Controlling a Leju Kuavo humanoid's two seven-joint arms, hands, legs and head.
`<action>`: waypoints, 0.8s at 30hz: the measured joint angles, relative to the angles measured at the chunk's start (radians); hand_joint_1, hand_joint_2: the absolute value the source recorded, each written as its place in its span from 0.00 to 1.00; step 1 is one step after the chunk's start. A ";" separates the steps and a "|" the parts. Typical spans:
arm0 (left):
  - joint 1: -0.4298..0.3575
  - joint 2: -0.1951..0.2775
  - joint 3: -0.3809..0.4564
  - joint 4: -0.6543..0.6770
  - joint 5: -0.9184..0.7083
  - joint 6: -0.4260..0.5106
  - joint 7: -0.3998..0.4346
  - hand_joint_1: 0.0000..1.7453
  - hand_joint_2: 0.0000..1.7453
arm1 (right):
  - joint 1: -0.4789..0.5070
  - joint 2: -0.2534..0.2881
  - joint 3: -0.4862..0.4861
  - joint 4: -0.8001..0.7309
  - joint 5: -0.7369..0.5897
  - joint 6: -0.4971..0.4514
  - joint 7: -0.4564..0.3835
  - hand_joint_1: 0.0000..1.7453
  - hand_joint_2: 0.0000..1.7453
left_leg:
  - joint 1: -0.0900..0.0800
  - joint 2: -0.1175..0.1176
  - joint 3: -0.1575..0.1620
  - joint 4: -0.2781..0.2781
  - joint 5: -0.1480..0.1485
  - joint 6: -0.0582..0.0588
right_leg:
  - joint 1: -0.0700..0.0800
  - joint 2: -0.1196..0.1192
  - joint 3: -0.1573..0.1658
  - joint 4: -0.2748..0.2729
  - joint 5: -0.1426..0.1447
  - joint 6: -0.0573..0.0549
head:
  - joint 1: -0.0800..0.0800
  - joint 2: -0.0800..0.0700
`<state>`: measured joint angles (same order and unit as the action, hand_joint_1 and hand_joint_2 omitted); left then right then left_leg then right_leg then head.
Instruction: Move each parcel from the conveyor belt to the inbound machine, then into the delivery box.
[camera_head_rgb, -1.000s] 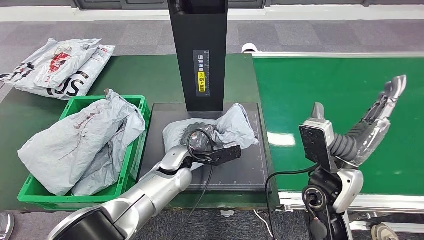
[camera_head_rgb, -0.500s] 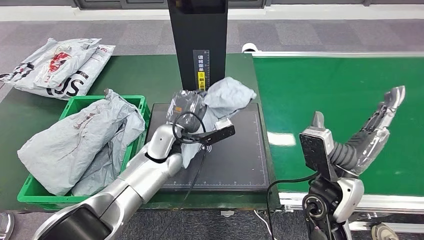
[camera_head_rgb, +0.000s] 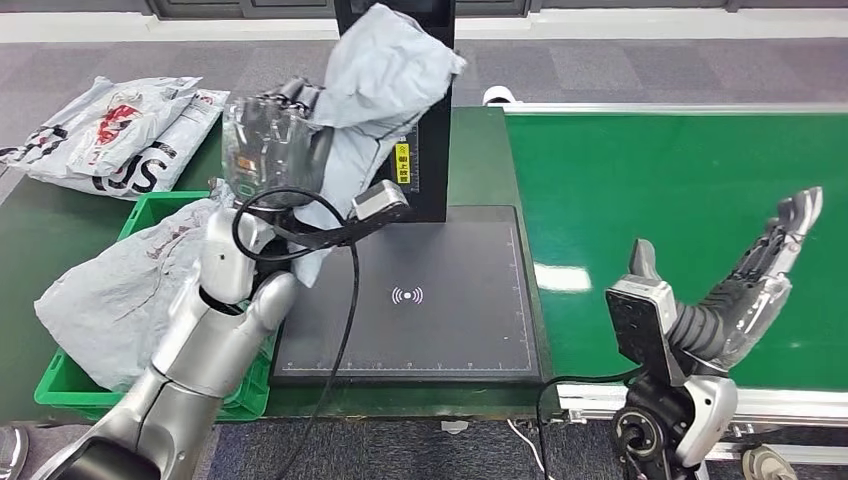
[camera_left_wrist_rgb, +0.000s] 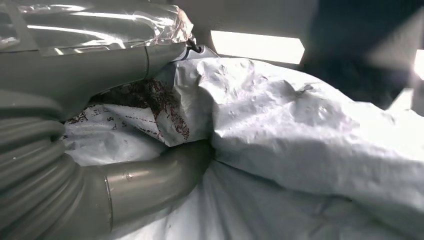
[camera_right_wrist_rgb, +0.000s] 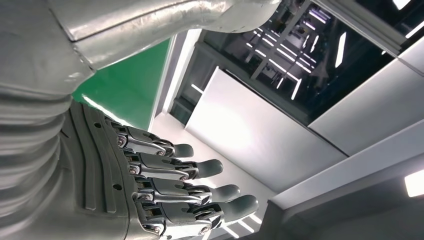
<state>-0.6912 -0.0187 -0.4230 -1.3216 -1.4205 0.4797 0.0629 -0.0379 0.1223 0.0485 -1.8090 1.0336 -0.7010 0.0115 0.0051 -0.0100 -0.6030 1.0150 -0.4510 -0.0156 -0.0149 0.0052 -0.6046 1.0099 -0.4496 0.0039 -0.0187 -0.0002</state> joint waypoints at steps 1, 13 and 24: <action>0.006 0.020 0.016 -0.031 -0.021 0.002 0.010 1.00 1.00 | 0.006 -0.002 0.000 -0.003 -0.006 0.000 -0.005 0.00 1.00 | 0.000 0.000 0.000 0.000 0.000 0.000 | 0.000 0.000 0.000 0.000 0.000 0.000 | 0.000 0.000; 0.156 0.201 0.289 -0.197 -0.138 0.016 0.074 1.00 1.00 | 0.058 -0.029 0.000 -0.038 -0.014 0.000 -0.003 0.00 1.00 | 0.002 0.003 0.002 -0.001 -0.001 -0.002 | 0.001 0.004 0.001 0.000 -0.001 -0.001 | 0.000 0.000; 0.408 0.267 0.501 -0.186 -0.148 0.013 0.092 1.00 1.00 | 0.062 -0.045 0.000 -0.045 0.012 0.006 0.032 0.00 1.00 | 0.002 0.006 0.002 -0.001 -0.002 -0.003 | 0.002 0.008 -0.001 0.000 -0.002 -0.003 | 0.000 0.000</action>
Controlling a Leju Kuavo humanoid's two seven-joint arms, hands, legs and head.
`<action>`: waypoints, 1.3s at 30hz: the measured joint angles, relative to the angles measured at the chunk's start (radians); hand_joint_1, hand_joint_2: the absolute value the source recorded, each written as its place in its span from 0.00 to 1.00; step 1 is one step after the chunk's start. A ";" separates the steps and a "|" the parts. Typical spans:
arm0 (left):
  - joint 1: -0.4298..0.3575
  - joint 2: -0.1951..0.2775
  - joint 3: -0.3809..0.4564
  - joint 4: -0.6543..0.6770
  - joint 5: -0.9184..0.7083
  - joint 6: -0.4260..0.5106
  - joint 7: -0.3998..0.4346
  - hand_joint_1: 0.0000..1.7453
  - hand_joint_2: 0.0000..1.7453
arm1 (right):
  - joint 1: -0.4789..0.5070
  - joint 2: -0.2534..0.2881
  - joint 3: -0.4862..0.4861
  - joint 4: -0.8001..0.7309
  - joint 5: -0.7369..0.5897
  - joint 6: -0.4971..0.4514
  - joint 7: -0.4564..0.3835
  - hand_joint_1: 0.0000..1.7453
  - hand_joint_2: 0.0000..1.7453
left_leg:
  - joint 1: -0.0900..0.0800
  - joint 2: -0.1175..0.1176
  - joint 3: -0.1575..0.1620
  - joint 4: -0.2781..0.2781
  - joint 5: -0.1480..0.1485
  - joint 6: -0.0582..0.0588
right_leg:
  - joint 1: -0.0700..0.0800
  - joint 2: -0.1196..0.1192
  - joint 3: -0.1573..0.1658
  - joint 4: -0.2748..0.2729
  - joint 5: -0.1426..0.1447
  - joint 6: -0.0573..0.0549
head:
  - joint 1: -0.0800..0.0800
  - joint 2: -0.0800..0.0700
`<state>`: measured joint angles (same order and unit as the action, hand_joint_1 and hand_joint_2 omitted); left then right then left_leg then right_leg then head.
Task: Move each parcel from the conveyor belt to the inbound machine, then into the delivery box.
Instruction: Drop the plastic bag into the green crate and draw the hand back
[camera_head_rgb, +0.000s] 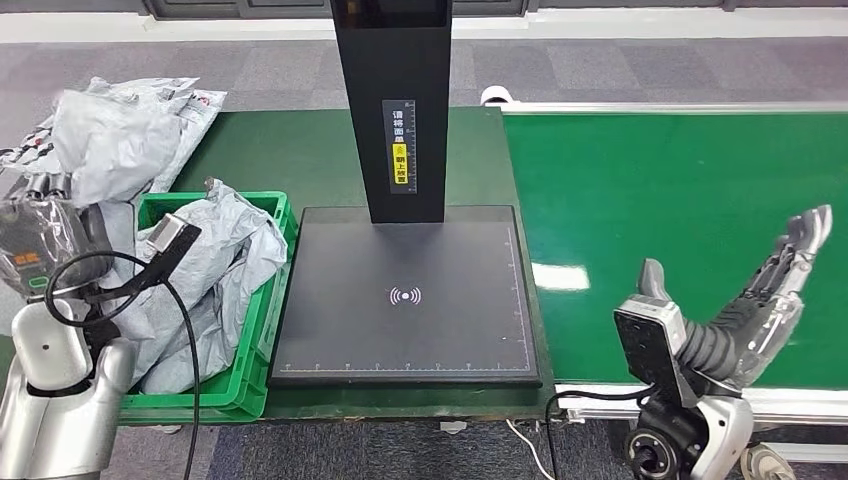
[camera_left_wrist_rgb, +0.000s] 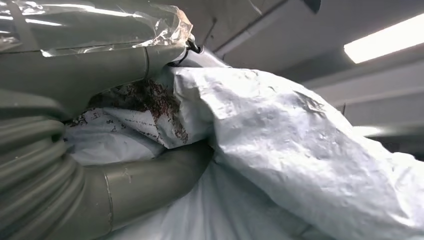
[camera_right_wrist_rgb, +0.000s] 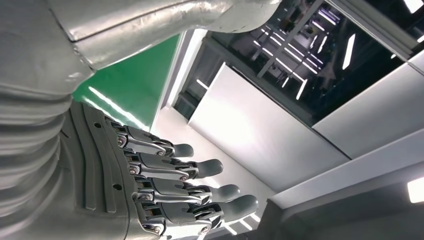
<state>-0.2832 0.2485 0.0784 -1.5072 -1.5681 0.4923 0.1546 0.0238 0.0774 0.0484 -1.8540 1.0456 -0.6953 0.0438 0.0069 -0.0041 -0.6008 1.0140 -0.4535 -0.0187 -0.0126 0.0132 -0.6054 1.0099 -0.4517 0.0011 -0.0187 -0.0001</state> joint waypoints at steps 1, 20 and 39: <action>0.012 -0.002 0.001 0.000 0.000 -0.006 -0.002 1.00 1.00 | -0.003 0.000 0.000 0.000 0.004 0.003 0.003 0.00 1.00 | 0.000 0.000 0.000 0.000 0.000 0.000 | 0.000 0.000 0.000 0.000 0.000 0.000 | 0.000 0.000; 0.074 -0.019 -0.003 -0.001 -0.001 -0.059 0.032 1.00 1.00 | -0.012 0.000 0.000 0.000 0.014 0.007 0.006 0.00 1.00 | 0.000 0.000 0.000 0.000 0.000 -0.001 | 0.002 -0.001 0.000 0.000 0.000 -0.001 | 0.000 0.000; 0.078 -0.036 -0.016 0.019 0.026 -0.062 -0.004 0.00 1.00 | -0.024 -0.008 0.000 0.001 0.003 0.001 0.007 0.00 1.00 | 0.000 0.000 0.000 0.000 0.000 -0.001 | 0.002 -0.001 0.000 0.000 0.000 -0.001 | 0.000 0.000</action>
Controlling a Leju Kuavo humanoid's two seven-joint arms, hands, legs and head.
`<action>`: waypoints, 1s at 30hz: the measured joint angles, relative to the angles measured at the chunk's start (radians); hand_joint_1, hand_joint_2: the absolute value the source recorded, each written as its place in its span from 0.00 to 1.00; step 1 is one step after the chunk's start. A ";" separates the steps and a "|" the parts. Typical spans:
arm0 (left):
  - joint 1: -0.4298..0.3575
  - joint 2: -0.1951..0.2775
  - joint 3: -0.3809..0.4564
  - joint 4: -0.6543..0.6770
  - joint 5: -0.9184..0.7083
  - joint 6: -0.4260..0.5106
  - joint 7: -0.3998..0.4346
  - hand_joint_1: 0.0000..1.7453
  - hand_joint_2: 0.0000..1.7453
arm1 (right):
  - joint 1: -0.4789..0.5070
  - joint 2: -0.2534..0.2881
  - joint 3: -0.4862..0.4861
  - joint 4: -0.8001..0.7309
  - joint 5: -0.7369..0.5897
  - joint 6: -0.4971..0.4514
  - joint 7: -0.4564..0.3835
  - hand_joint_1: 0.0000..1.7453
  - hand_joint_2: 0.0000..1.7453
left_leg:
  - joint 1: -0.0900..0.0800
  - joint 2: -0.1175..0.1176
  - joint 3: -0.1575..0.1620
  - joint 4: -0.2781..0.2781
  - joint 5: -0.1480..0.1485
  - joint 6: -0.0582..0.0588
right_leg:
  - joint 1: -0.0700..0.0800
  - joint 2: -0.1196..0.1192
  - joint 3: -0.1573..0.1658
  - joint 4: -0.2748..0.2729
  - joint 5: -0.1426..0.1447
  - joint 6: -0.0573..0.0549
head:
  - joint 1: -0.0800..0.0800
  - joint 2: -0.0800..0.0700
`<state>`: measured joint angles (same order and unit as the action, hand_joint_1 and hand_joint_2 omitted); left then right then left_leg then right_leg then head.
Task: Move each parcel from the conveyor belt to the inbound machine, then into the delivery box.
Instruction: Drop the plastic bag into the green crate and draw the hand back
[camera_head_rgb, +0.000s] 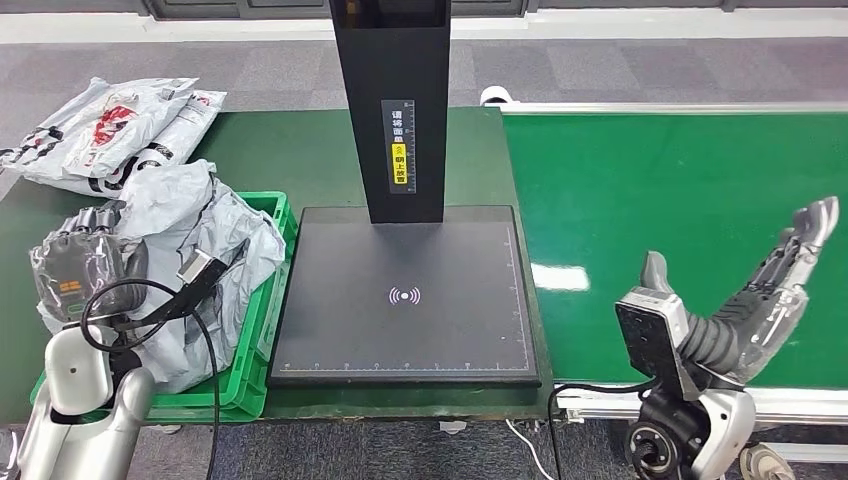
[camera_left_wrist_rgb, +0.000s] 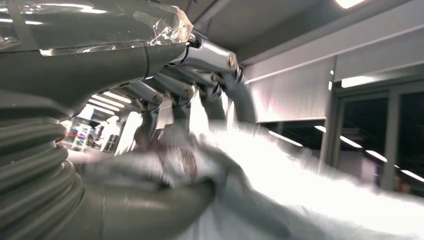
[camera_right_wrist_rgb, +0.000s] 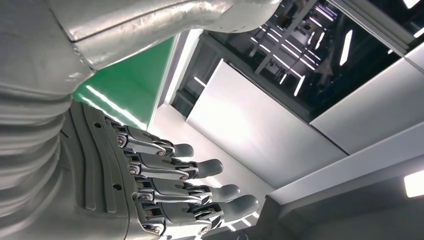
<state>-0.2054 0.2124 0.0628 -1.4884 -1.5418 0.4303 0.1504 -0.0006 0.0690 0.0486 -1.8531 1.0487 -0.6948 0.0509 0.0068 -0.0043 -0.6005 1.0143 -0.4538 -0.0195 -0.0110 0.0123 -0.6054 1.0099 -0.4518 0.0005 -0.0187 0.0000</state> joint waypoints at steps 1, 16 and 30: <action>-0.005 -0.002 -0.005 0.007 0.003 -0.002 -0.005 0.00 1.00 | -0.003 -0.001 0.000 0.000 -0.002 -0.001 0.000 0.00 1.00 | 0.000 0.000 0.000 0.000 0.000 0.000 | 0.000 0.000 0.000 0.000 0.000 0.000 | 0.000 0.000; -0.117 -0.039 -0.082 0.146 0.022 -0.091 -0.021 0.00 1.00 | -0.033 -0.016 0.000 0.012 -0.019 -0.005 -0.003 0.00 1.00 | 0.000 0.000 0.001 0.000 0.000 0.000 | 0.000 0.000 0.001 0.000 0.000 0.000 | 0.000 0.000; -0.123 -0.119 -0.181 0.091 1.232 -0.583 -0.286 0.00 1.00 | -0.045 -0.026 0.007 0.052 -0.034 -0.001 -0.003 0.00 1.00 | 0.000 -0.001 0.000 0.000 0.000 0.000 | -0.001 -0.001 0.001 0.000 0.000 0.000 | 0.000 0.000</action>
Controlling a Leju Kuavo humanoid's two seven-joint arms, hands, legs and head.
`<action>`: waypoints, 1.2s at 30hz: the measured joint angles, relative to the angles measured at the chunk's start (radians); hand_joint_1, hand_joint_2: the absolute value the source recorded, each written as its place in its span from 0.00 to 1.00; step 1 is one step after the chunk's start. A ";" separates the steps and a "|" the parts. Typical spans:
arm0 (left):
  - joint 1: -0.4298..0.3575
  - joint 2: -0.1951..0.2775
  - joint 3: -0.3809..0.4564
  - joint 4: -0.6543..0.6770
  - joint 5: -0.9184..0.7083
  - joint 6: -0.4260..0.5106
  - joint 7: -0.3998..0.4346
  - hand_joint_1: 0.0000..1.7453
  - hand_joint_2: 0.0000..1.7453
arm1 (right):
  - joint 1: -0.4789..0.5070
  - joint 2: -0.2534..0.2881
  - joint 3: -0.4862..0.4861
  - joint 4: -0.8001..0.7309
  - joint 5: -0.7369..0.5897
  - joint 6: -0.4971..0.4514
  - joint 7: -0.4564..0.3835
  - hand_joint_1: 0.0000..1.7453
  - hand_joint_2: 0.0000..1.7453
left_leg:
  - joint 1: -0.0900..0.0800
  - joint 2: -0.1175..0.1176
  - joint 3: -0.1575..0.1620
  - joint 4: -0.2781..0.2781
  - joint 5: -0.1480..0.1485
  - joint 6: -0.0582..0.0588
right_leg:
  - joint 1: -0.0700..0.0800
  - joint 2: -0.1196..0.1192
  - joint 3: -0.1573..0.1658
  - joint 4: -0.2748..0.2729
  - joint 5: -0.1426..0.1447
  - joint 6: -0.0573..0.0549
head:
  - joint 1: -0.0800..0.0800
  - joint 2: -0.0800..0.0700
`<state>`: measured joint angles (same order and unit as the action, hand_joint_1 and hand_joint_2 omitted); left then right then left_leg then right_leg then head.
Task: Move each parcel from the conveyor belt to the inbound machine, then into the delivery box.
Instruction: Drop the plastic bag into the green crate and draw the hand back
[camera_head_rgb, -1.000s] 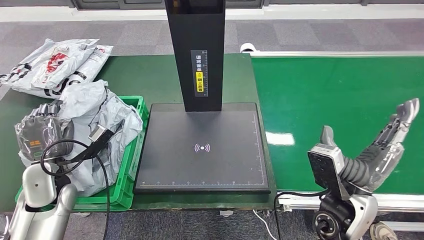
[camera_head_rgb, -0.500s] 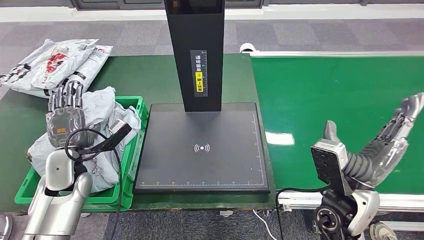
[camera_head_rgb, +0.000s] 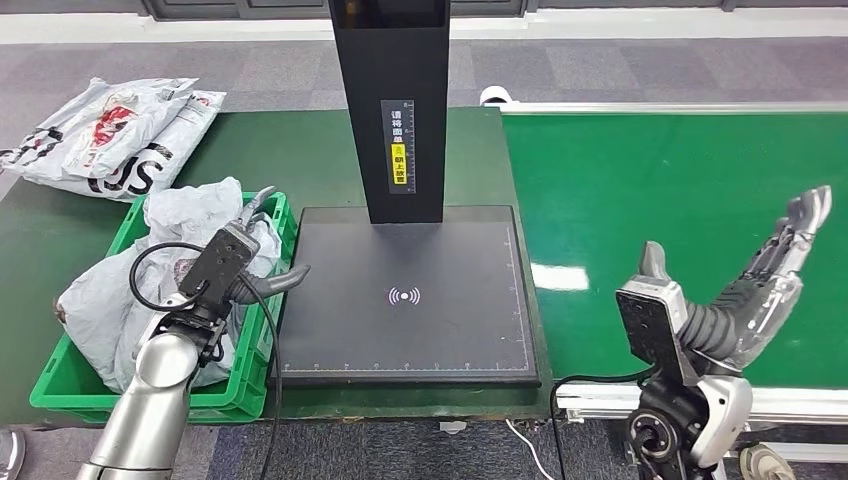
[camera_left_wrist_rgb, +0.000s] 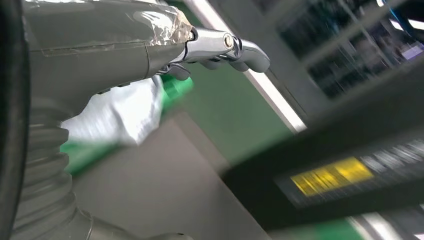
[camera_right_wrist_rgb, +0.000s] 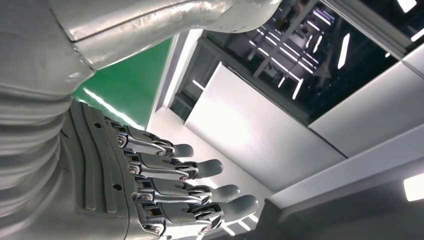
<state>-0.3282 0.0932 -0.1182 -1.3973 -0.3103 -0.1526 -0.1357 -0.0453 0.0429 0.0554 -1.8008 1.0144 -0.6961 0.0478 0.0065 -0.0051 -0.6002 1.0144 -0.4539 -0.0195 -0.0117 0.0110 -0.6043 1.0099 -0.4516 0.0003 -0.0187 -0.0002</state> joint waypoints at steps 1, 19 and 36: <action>0.002 -0.002 -0.014 -0.008 0.048 -0.013 0.000 0.00 1.00 | -0.004 0.000 0.004 0.006 -0.001 0.003 0.000 0.00 1.00 | 0.000 0.000 0.000 0.000 0.000 0.000 | 0.000 0.000 0.000 0.000 0.000 0.000 | 0.000 0.000; -0.020 -0.056 -0.125 -0.040 0.319 0.038 -0.062 0.00 1.00 | -0.046 -0.003 0.053 0.055 -0.090 0.054 -0.032 0.00 1.00 | 0.000 -0.002 0.000 0.000 0.001 0.000 | 0.000 -0.003 0.001 0.000 0.000 0.000 | 0.000 0.000; 0.073 -0.229 -0.305 0.086 0.263 0.412 -0.249 0.00 1.00 | 0.001 0.060 0.249 0.308 -0.721 0.185 -0.358 0.00 1.00 | 0.000 -0.004 0.000 0.000 -0.001 0.000 | 0.001 -0.004 0.001 0.000 -0.002 -0.001 | 0.000 0.000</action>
<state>-0.2556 -0.1357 -0.4231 -1.3112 -0.0474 0.2591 -0.3847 -0.0446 0.1026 0.3044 -1.4932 0.2938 -0.5109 -0.3104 0.0066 -0.0086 -0.6002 1.0142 -0.4546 -0.0198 -0.0109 0.0070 -0.6031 1.0099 -0.4536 -0.0003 -0.0187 -0.0002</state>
